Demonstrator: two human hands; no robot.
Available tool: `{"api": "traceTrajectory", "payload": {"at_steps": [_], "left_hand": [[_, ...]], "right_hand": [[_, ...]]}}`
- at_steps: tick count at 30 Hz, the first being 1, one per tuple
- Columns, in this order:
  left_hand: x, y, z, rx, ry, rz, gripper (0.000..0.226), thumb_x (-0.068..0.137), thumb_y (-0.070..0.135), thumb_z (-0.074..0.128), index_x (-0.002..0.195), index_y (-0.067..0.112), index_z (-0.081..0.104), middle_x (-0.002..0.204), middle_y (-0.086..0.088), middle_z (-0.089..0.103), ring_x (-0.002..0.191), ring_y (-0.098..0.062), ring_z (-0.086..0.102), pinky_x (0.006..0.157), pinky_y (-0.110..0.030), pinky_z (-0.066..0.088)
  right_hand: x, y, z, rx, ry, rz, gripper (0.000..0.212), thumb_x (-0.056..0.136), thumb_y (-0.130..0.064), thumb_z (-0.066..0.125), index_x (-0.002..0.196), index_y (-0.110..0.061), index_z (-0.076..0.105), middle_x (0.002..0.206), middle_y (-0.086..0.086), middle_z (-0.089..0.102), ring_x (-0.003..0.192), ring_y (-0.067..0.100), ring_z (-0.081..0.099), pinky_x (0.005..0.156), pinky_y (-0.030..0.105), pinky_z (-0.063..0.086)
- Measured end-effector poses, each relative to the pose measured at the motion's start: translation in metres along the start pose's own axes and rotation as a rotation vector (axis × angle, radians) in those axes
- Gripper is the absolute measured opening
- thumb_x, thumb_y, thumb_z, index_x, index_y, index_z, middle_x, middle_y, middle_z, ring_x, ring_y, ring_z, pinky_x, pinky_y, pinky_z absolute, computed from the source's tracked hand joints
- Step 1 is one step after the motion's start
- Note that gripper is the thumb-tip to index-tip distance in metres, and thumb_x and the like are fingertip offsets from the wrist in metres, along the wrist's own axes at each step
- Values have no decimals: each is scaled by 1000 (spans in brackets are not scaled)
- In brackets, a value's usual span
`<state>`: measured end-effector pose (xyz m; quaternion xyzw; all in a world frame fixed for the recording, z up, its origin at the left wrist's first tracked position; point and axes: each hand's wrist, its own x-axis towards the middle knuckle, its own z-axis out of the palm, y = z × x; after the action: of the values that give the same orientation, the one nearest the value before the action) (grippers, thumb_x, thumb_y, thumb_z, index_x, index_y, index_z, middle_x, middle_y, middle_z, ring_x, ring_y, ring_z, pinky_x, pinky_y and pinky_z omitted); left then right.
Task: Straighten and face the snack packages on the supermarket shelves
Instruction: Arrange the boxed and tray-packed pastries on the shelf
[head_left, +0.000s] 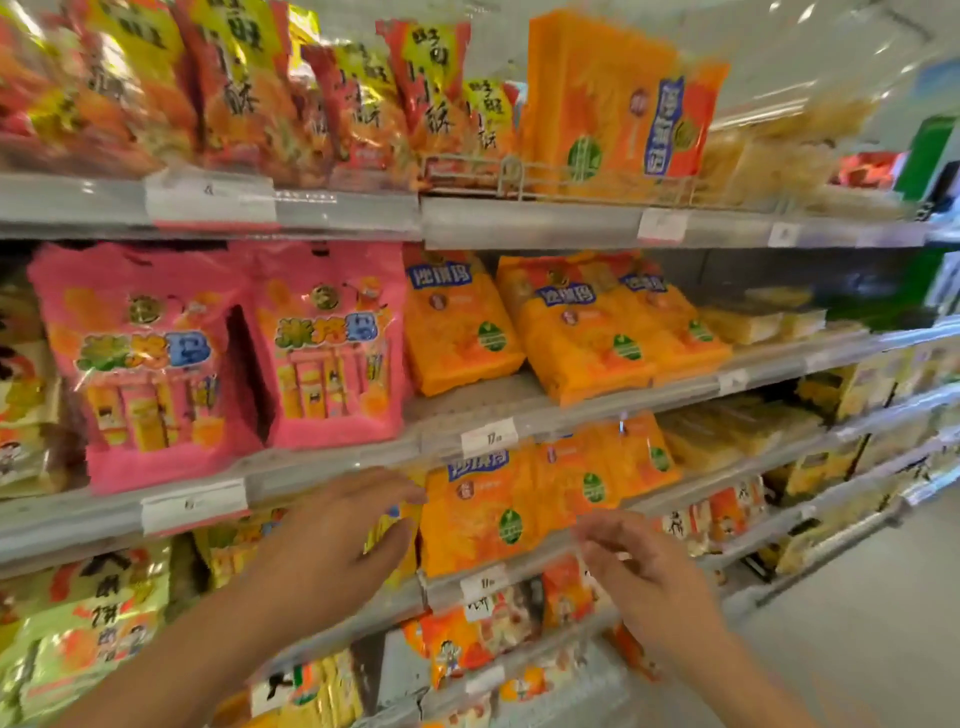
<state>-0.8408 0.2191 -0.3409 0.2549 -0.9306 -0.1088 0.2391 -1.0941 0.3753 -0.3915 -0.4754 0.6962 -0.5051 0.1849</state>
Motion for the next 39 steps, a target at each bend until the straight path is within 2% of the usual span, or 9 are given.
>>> {"api": "traceTrajectory", "payload": {"at_steps": [4, 8, 12, 18, 22, 26, 29, 32, 39], "left_hand": [[88, 34, -41, 163, 183, 202, 31, 89, 24, 58, 119, 21, 65, 122, 4, 62, 114, -18, 58, 95, -32, 47], [182, 62, -92, 382, 350, 281, 46, 88, 27, 52, 133, 20, 54, 140, -4, 52, 129, -28, 48, 105, -46, 42], [265, 74, -113, 681, 399, 281, 56, 90, 32, 54, 144, 25, 39, 155, -2, 33, 143, -26, 28, 114, -45, 24], [321, 53, -96, 838, 384, 169, 78, 88, 60, 46, 150, 19, 26, 159, -4, 26, 148, -25, 16, 117, -50, 11], [319, 38, -77, 812, 454, 170, 65, 89, 56, 47, 136, 12, 52, 137, -7, 56, 133, -28, 46, 115, -52, 26], [323, 34, -67, 753, 515, 155, 57, 84, 54, 53, 126, 15, 60, 128, -2, 63, 127, -24, 53, 113, -49, 30], [325, 34, -65, 730, 522, 153, 57, 84, 55, 52, 126, 17, 60, 130, 1, 61, 128, -20, 53, 112, -49, 33], [326, 36, -64, 670, 572, 142, 52, 84, 54, 49, 120, 19, 64, 127, 5, 63, 124, -17, 55, 111, -47, 33], [389, 113, -100, 332, 880, 203, 53, 77, 40, 64, 121, 14, 50, 130, -6, 51, 119, -19, 42, 97, -32, 29]], "right_hand": [[84, -34, -55, -116, 103, -172, 17, 92, -29, 62, 103, -41, 63, 101, -24, 66, 85, -7, 63, 67, 15, 51], [174, -98, -88, -220, 247, -385, 23, 91, -23, 62, 105, -41, 56, 103, -22, 60, 83, -4, 59, 70, 21, 49], [248, -162, -119, -421, 295, -565, 38, 90, -24, 62, 128, -25, 55, 118, -10, 55, 103, 4, 54, 85, 22, 41], [320, -215, -155, -689, 390, -697, 52, 87, -31, 64, 135, -14, 49, 137, 8, 49, 124, 24, 47, 100, 33, 36], [360, -237, -175, -736, 425, -726, 70, 88, -30, 65, 146, -6, 33, 149, 16, 36, 138, 29, 31, 113, 38, 24], [395, -250, -194, -791, 355, -713, 85, 88, -45, 64, 152, -12, 18, 158, 11, 23, 144, 26, 23, 117, 43, 20], [412, -258, -203, -787, 220, -623, 76, 81, -62, 63, 142, -24, 38, 137, 5, 52, 112, 21, 54, 92, 38, 45], [422, -257, -210, -842, 206, -707, 55, 77, -68, 62, 112, -26, 55, 99, -5, 61, 87, 16, 57, 72, 33, 42], [420, -241, -230, -874, 244, -921, 62, 78, -69, 57, 124, -28, 51, 112, 0, 57, 103, 21, 53, 96, 47, 40]]}}
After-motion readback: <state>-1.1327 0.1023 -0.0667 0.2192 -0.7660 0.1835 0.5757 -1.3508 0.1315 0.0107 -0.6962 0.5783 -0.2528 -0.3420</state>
